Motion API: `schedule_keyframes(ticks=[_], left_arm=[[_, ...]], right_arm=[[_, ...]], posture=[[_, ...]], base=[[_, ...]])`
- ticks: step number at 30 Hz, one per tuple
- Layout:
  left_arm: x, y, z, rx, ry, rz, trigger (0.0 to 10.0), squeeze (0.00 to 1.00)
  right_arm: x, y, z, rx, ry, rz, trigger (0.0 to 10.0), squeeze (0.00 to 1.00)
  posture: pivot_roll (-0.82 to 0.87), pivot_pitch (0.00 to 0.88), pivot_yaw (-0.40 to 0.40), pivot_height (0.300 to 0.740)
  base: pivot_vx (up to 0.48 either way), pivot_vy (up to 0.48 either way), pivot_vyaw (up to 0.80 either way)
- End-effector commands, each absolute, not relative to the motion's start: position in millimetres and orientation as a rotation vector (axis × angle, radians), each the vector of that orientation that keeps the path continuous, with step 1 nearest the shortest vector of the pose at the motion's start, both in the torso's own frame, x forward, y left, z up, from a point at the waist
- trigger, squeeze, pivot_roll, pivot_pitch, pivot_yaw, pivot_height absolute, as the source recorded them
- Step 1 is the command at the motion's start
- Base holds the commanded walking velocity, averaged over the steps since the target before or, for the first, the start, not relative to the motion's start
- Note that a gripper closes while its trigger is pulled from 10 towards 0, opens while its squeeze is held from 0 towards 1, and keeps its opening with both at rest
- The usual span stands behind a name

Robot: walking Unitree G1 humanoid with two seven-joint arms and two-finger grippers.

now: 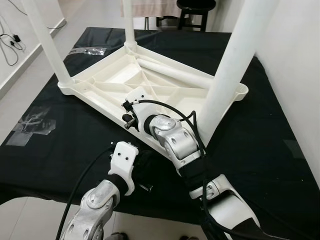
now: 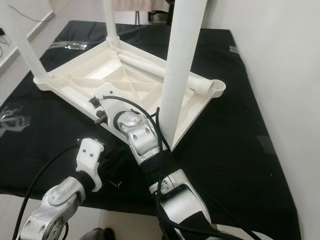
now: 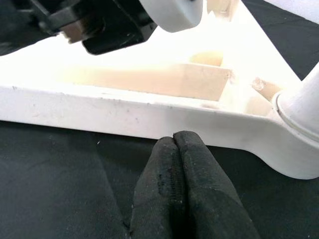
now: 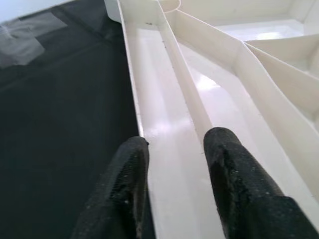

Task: Building children table

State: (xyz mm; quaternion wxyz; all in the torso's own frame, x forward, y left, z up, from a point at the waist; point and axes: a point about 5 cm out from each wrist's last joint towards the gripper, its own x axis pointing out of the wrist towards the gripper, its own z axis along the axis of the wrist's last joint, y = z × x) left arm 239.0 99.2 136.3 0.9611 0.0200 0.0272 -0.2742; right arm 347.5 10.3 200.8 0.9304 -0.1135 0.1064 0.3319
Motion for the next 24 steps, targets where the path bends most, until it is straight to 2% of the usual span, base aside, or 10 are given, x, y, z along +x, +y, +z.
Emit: schedule_keyframes(ticks=[1,2,3,4,10,11,15,24], left_arm=[[237.4,99.0,132.1,0.052,0.069,-0.552,10.0,0.00],[237.2,98.9,132.3,0.052,0.067,-0.551,10.0,0.00],[237.2,98.9,132.3,0.052,0.067,-0.551,10.0,0.00],[237.0,98.9,132.7,0.053,0.063,-0.548,10.0,0.00],[243.0,109.6,139.4,0.028,0.015,-0.436,10.0,0.00],[246.4,115.5,138.2,0.000,0.030,-0.376,10.0,0.00],[249.0,119.4,135.3,0.009,0.056,-0.333,10.0,0.00],[247.8,119.1,134.8,0.018,0.053,-0.341,10.0,0.00]], right_arm=[[342.0,14.2,202.7,-0.137,0.200,0.691,10.0,1.00],[340.5,13.6,207.1,-0.102,0.178,0.698,10.0,0.22],[340.5,13.6,207.1,-0.102,0.178,0.698,10.0,0.22],[338.5,12.2,211.5,-0.064,0.155,0.708,10.0,0.00],[328.6,6.0,213.1,0.025,0.094,0.752,10.0,0.00],[326.3,5.8,211.4,0.030,0.089,0.761,10.0,0.00],[324.4,6.1,212.7,0.047,0.079,0.763,10.0,0.00],[321.8,7.7,215.9,0.078,0.064,0.763,10.0,0.00]], posture=[[0.04,0.152,-0.042,0.740],[0.04,0.152,-0.044,0.740],[0.04,0.152,-0.044,0.740],[0.04,0.152,-0.044,0.740],[0.02,0.153,-0.042,0.740],[0.01,0.150,-0.043,0.740],[0.01,0.150,-0.040,0.740],[0.01,0.145,-0.030,0.740]], base=[[0.000,0.000,0.00],[0.000,0.000,0.00],[0.000,0.000,0.00],[0.000,0.000,0.00],[0.000,0.000,0.00],[0.000,0.480,0.00],[0.000,0.480,0.00],[0.000,0.480,0.00]])
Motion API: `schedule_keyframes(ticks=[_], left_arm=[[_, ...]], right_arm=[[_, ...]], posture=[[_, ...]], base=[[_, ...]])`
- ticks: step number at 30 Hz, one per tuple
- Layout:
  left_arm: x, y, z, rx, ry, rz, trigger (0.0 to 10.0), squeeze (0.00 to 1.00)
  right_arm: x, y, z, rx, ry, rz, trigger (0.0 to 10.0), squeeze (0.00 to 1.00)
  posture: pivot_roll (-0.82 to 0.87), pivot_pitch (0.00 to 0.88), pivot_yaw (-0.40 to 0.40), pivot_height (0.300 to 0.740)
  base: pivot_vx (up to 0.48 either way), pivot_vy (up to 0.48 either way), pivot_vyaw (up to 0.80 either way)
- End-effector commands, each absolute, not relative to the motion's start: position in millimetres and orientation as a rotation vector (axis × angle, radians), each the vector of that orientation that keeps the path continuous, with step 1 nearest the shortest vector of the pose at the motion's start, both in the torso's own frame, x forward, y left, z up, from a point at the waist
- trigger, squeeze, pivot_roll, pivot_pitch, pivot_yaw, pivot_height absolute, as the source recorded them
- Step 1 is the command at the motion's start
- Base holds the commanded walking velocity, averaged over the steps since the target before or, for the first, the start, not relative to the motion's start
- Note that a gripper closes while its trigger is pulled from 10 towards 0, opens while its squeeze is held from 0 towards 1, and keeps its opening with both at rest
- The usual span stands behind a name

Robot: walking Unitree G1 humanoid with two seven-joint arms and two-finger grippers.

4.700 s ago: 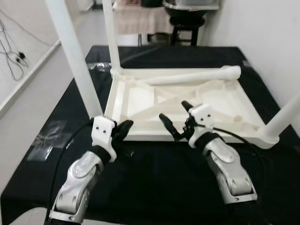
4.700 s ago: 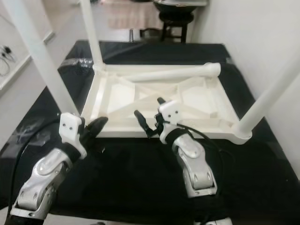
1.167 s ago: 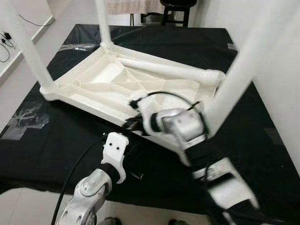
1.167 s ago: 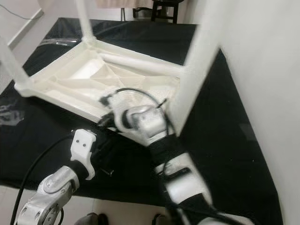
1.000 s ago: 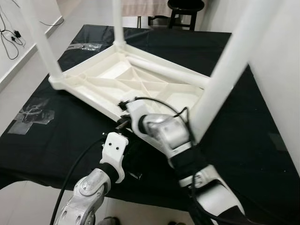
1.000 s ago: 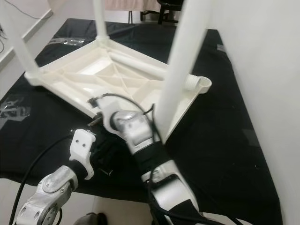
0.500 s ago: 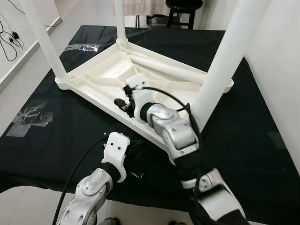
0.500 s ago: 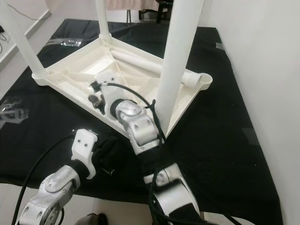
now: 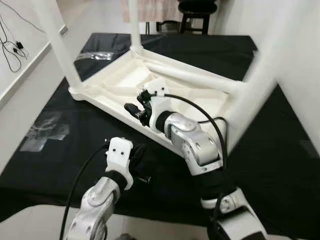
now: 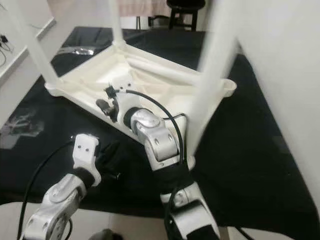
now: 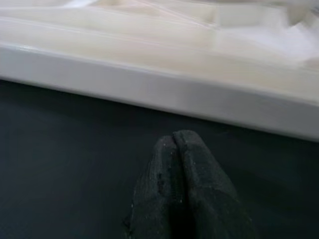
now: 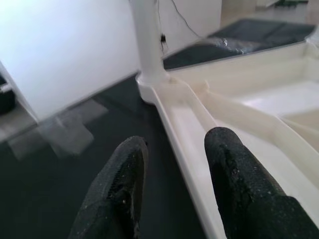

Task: Building children table

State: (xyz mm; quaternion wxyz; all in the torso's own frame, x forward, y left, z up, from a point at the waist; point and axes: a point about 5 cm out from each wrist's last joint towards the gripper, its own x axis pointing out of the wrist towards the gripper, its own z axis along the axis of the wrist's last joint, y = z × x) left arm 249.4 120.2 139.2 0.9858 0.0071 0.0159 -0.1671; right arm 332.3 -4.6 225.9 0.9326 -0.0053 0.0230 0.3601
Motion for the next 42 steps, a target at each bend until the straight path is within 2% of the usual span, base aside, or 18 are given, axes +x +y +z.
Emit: schedule_keyframes(ticks=[1,6,11,14,15,17,19,21,22,23,24,28,33,38,42], left_arm=[[247.7,119.2,134.7,0.020,0.052,-0.340,10.0,0.00],[247.7,120.2,137.3,-0.003,0.026,-0.324,10.0,0.00],[247.1,121.5,140.8,0.016,-0.004,-0.323,10.0,0.00],[249.0,134.0,146.5,0.015,-0.057,-0.255,10.0,0.00],[249.0,134.0,146.5,0.015,-0.057,-0.255,10.0,0.00],[252.5,153.7,146.1,-0.014,-0.055,-0.146,10.0,0.00],[253.2,161.2,145.2,-0.024,-0.052,-0.108,10.0,0.00],[253.6,177.3,140.1,-0.040,-0.026,-0.031,10.0,0.00],[253.0,186.6,136.0,-0.045,-0.010,0.015,10.0,0.00],[253.0,186.6,136.0,-0.045,-0.010,0.015,10.0,0.00],[251.6,199.9,130.2,-0.044,0.010,0.080,10.0,0.00],[250.4,214.7,126.3,-0.052,0.026,0.157,10.0,0.00],[250.5,218.4,126.5,-0.058,0.025,0.177,10.0,0.00],[256.3,215.2,132.6,-0.038,0.000,0.142,10.0,0.00],[257.2,211.4,131.4,-0.032,0.003,0.121,10.0,0.00]], right_arm=[[321.4,7.6,216.6,0.086,0.059,0.763,10.0,0.00],[322.1,5.8,219.2,0.105,0.041,0.747,10.0,0.00],[330.3,-10.3,230.8,0.181,-0.056,0.624,10.0,0.00],[331.6,-35.3,232.0,0.210,-0.106,0.579,10.0,0.00],[331.6,-35.3,232.0,0.210,-0.106,0.579,10.0,0.00],[326.6,-56.3,225.3,0.198,-0.116,0.579,10.0,0.00],[324.7,-64.6,223.0,0.194,-0.121,0.574,10.0,0.00],[322.3,-87.4,216.1,0.208,-0.111,0.539,10.0,0.00],[317.6,-99.0,213.1,0.238,-0.117,0.555,10.0,0.00],[317.6,-99.0,213.1,0.238,-0.117,0.555,10.0,0.00],[309.4,-113.5,210.3,0.262,-0.137,0.578,10.0,0.00],[297.4,-127.9,208.9,0.330,-0.166,0.623,10.0,0.00],[292.9,-132.0,207.8,0.343,-0.170,0.642,10.0,0.00],[224.5,-145.9,177.6,0.312,-0.061,1.037,10.0,0.00],[212.0,-152.9,169.5,0.296,-0.004,1.090,10.0,0.00]], posture=[[0.02,0.144,-0.030,0.740],[0.02,0.145,-0.029,0.740],[0.02,0.146,-0.027,0.740],[0.01,0.147,-0.026,0.740],[0.01,0.147,-0.026,0.740],[0.01,0.148,-0.024,0.740],[0.00,0.148,-0.024,0.740],[0.00,0.149,-0.021,0.740],[0.00,0.150,-0.015,0.740],[0.00,0.150,-0.015,0.740],[-0.01,0.150,-0.007,0.740],[-0.01,0.150,-0.001,0.740],[-0.01,0.150,0.002,0.740],[-0.02,0.149,0.009,0.740],[-0.02,0.149,0.010,0.740]], base=[[0.000,0.480,0.00],[0.000,0.480,0.00],[0.000,0.000,0.00],[0.000,0.000,0.00],[0.000,0.000,0.00],[0.000,0.000,0.00],[0.000,0.000,0.00],[0.000,0.000,0.00],[0.000,0.000,0.00],[0.000,0.000,0.00],[0.000,0.000,0.00],[0.000,0.000,0.00],[0.000,0.000,0.00],[0.000,0.000,0.00],[0.000,0.000,0.00]])
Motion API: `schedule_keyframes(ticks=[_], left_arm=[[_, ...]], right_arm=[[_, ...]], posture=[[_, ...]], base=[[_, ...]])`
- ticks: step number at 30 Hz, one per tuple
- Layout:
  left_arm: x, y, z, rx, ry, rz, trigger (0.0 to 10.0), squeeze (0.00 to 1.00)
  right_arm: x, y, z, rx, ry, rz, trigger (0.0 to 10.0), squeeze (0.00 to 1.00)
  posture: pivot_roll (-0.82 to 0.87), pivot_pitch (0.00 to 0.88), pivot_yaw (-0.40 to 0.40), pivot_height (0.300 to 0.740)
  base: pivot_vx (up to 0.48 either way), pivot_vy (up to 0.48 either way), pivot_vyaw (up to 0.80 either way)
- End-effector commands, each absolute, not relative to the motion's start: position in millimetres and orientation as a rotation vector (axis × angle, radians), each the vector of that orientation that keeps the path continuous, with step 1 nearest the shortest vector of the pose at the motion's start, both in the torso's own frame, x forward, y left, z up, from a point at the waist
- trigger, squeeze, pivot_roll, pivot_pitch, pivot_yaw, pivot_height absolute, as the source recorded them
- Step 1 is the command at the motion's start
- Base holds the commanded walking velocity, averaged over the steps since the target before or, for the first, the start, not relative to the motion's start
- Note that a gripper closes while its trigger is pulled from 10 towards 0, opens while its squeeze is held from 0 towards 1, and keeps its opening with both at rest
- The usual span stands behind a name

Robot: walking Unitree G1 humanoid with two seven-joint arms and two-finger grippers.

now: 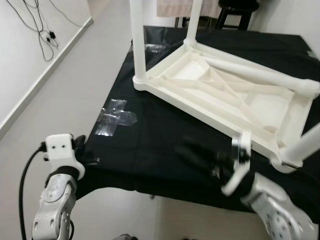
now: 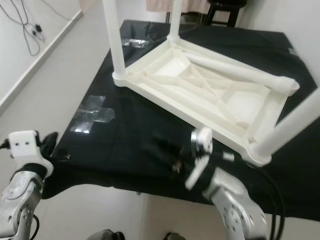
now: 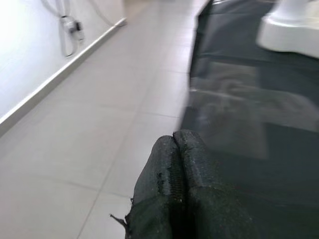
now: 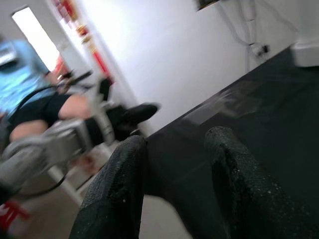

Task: Building children table

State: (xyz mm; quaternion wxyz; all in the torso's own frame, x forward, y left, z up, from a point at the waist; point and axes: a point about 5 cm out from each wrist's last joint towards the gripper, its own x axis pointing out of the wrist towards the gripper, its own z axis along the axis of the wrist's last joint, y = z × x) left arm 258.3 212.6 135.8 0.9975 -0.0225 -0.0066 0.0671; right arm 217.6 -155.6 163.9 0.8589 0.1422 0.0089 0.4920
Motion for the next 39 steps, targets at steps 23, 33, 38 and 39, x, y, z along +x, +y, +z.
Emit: schedule_keyframes(ticks=[23,33,38,39], left_arm=[[261.8,193.7,132.6,0.024,-0.012,-0.002,10.0,0.00],[263.0,193.4,132.9,0.035,-0.018,-0.010,10.0,0.00],[263.0,190.5,132.6,0.035,-0.019,-0.021,10.0,0.00],[263.0,190.3,132.6,0.036,-0.019,-0.023,10.0,0.00]], right_arm=[[192.3,-271.0,188.1,-0.152,0.350,0.985,10.0,0.00],[199.8,-293.5,201.3,-0.228,0.394,0.908,10.0,0.00],[194.6,-320.3,193.3,-0.295,0.555,0.806,10.0,0.00],[193.7,-327.8,190.2,-0.309,0.601,0.763,10.0,0.00]], posture=[[-0.02,0.146,0.028,0.740],[-0.02,0.138,0.026,0.740],[-0.02,0.133,0.023,0.740],[-0.02,0.133,0.023,0.740]], base=[[0.000,0.000,0.00],[0.000,0.000,0.00],[0.000,0.000,0.00],[0.000,0.000,0.00]])
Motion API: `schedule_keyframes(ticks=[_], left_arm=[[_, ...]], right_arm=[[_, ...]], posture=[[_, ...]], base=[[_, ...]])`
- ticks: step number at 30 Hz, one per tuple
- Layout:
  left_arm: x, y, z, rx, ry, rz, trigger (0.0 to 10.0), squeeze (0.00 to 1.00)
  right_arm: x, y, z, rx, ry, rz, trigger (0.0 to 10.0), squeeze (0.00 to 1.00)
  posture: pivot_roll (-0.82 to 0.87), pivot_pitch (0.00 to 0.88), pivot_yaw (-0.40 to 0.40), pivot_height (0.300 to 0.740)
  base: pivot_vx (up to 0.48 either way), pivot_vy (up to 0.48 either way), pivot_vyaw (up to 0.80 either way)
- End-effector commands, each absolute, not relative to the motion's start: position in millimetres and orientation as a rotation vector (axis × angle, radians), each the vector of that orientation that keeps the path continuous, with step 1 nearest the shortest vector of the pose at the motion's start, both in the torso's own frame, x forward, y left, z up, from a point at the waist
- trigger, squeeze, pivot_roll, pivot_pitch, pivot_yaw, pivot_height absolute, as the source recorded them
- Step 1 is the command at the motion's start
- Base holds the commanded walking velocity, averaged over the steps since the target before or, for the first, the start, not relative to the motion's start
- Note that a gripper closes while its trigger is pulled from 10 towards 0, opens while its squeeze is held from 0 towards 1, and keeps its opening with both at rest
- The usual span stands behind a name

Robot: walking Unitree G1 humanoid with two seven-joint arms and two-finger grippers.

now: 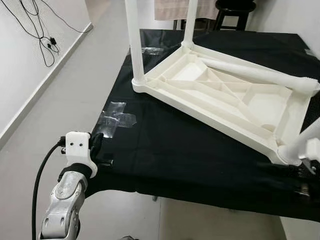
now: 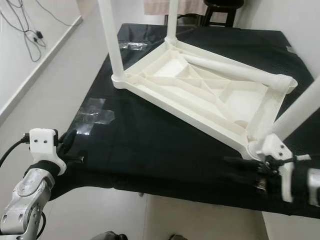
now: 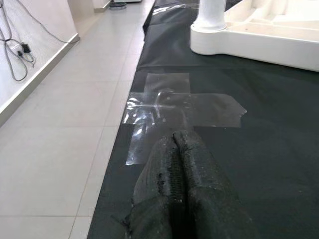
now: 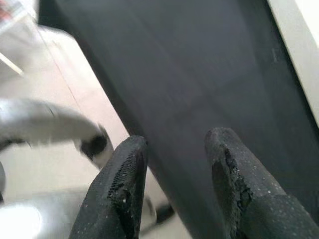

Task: Building children table

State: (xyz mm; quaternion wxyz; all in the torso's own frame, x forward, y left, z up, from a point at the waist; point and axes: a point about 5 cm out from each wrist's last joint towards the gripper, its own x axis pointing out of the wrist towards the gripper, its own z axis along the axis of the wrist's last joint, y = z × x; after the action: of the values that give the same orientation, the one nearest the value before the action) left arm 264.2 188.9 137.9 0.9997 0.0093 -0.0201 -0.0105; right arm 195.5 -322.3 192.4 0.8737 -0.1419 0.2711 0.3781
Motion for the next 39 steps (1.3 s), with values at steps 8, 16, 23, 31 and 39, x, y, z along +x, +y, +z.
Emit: schedule_keyframes(ticks=[8,16,23,31,39], left_arm=[[263.3,190.0,133.4,0.044,-0.021,-0.033,10.0,0.00],[264.4,189.4,134.3,0.049,-0.024,-0.041,10.0,0.00],[264.5,189.1,134.5,0.048,-0.025,-0.040,10.0,0.00],[265.5,188.4,135.9,0.049,-0.029,-0.041,10.0,0.00],[264.6,189.7,137.9,0.052,-0.035,-0.030,10.0,0.00]], right_arm=[[212.0,-384.8,199.6,-0.434,0.631,0.284,10.0,0.11],[220.3,-397.6,218.7,-0.457,0.532,0.198,10.0,1.00],[220.5,-348.8,234.1,-0.419,0.280,0.620,10.0,1.00],[255.0,-298.9,229.6,-0.369,0.112,0.774,10.0,1.00],[291.0,-195.2,222.0,-0.327,-0.064,0.981,10.0,1.00]], posture=[[-0.02,0.133,0.029,0.740],[-0.02,0.131,0.034,0.740],[-0.01,0.133,0.036,0.740],[0.00,0.139,0.037,0.740],[0.03,0.140,0.027,0.740]], base=[[0.000,0.000,0.00],[0.000,0.000,0.00],[0.000,0.000,0.00],[0.000,0.000,0.00],[0.000,0.000,0.00]])
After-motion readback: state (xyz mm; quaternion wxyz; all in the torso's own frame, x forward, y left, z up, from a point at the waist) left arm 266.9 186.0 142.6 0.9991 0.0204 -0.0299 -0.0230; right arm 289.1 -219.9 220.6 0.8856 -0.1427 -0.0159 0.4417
